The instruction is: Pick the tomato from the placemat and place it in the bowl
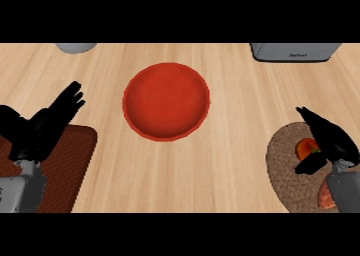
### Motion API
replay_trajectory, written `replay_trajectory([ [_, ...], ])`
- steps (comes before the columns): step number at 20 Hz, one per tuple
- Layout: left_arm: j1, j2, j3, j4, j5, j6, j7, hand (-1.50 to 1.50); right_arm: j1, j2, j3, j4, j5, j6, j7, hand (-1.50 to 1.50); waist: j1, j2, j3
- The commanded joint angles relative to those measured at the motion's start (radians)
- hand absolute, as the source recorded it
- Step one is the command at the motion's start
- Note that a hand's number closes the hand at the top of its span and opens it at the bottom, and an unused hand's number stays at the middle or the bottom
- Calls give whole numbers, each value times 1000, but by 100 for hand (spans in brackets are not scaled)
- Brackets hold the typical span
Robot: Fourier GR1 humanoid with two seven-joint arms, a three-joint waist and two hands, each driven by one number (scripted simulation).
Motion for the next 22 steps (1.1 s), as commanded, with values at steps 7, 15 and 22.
replay_trajectory([
  [7, -84, 6, 36, 112, -26, -21, -27, 0, 2, 19, -1, 120, 47, -165, -147, 150, -6, 1, 0],
  [15, -57, 14, 56, 69, -2, -66, -23, 0, -52, 6, -36, 121, 38, -163, -163, 150, -3, -1, 0],
  [22, -14, -2, 61, -2, -3, -51, 28, 0, 4, -2, -25, 29, 40, -157, -214, 150, -3, -1, 0],
])
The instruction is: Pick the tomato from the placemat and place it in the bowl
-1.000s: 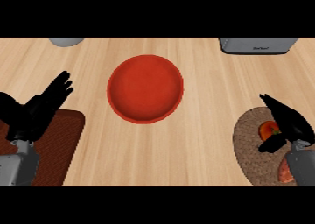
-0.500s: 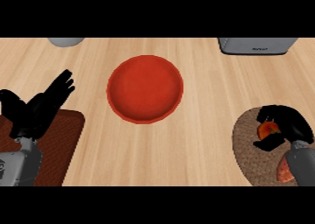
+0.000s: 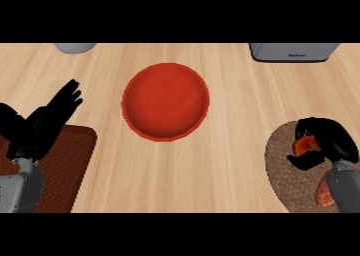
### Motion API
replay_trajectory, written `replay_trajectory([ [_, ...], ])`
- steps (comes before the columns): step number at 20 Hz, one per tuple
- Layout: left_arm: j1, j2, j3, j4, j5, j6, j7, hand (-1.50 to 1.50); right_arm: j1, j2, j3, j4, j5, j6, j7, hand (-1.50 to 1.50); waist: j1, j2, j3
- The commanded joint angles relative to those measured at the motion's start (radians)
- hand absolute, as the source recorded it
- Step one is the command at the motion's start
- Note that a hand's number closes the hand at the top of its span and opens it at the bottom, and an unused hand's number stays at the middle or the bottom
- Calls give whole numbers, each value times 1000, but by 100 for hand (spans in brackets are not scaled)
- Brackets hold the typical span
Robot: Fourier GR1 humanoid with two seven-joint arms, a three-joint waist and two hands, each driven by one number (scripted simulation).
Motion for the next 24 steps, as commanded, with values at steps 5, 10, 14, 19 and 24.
replay_trajectory([
  [5, 40, 19, 31, -3, 20, -28, -10, 0, 201, 125, 124, -349, 65, 93, 224, 150, -10, -4, 1],
  [10, 20, 41, 39, -17, 34, -46, 25, 0, 413, 212, 257, -587, 153, 156, 401, 150, -12, -5, 1],
  [14, 49, -7, 0, -72, 1, -8, 22, 0, 463, 246, 367, -794, 210, 225, 493, 150, -3, -3, 2],
  [19, -32, -5, 10, 7, 6, -5, 39, 0, 524, 246, 484, -1066, 247, 367, 590, 150, -10, -2, 2],
  [24, 27, -1, 8, -51, 21, -29, 36, 0, 392, 279, 571, -1290, 311, 616, 763, 150, 1, -2, 1],
])
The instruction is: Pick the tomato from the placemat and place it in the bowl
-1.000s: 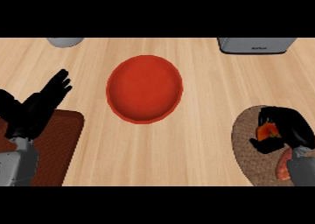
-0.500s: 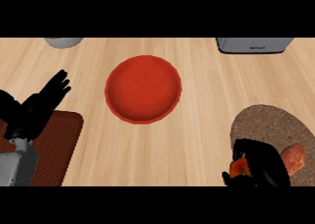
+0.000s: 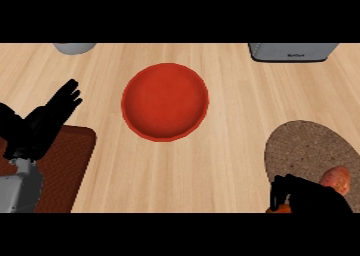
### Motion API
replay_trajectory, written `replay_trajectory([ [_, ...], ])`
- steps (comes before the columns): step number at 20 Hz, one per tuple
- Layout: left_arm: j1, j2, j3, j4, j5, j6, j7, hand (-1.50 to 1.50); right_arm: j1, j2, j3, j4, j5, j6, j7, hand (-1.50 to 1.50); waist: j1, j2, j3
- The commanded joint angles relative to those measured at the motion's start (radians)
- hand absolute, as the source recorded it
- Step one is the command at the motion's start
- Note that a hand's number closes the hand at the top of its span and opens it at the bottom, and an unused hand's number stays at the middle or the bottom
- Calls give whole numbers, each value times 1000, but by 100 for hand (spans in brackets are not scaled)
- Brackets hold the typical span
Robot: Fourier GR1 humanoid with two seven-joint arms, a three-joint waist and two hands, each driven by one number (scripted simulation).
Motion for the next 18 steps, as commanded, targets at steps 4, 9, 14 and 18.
replay_trajectory([
  [4, 21, 12, 17, 16, 12, -27, -30, 0, -259, 75, 164, -183, 20, 303, 304, 150, 10, 3, -1],
  [9, -59, -20, -12, 37, -15, 18, 15, 0, -452, 76, 185, -49, -148, 200, 479, 150, 12, 6, -1],
  [14, -1, -2, -5, 2, -11, -8, -6, 0, -603, 77, 162, 37, -301, 62, 592, 150, 25, 4, -1],
  [18, -7, -6, -3, 12, -12, -5, -8, 0, -792, 77, 64, 143, -407, 17, 624, 150, 20, 4, -1],
])
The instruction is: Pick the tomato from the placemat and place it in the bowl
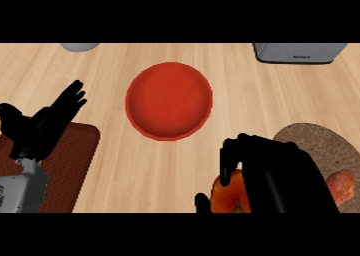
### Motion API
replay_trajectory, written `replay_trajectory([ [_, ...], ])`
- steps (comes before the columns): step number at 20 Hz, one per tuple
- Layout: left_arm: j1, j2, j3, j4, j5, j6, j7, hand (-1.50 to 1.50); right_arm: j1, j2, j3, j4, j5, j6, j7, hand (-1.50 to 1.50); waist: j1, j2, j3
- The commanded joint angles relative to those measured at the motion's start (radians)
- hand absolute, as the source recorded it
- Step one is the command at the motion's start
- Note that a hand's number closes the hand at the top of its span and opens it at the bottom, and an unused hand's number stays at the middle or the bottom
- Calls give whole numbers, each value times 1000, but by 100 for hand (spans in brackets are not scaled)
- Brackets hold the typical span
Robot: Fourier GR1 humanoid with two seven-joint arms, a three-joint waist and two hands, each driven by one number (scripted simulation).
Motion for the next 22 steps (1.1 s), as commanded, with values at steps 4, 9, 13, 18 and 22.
replay_trajectory([
  [4, -6, -32, -27, 22, -25, 17, -16, 0, -361, 9, -51, 272, -119, -141, 240, 150, 8, -1, 0],
  [9, -50, -19, -14, 68, -19, 5, -30, 0, -526, 9, -174, 547, -154, -260, 101, 150, 10, 6, 0],
  [13, -29, -14, -12, 12, -7, 4, 9, 0, -569, 9, -171, 751, -124, -379, 39, 150, 19, 7, 1],
  [18, -23, -21, -20, 34, -28, 7, -28, 0, -630, 9, -186, 964, -126, -506, -6, 150, 14, 7, 1],
  [22, -81, -5, -8, 34, 6, -11, 26, 0, -683, 9, -232, 1191, -156, -647, -116, 150, 27, 11, 2],
])
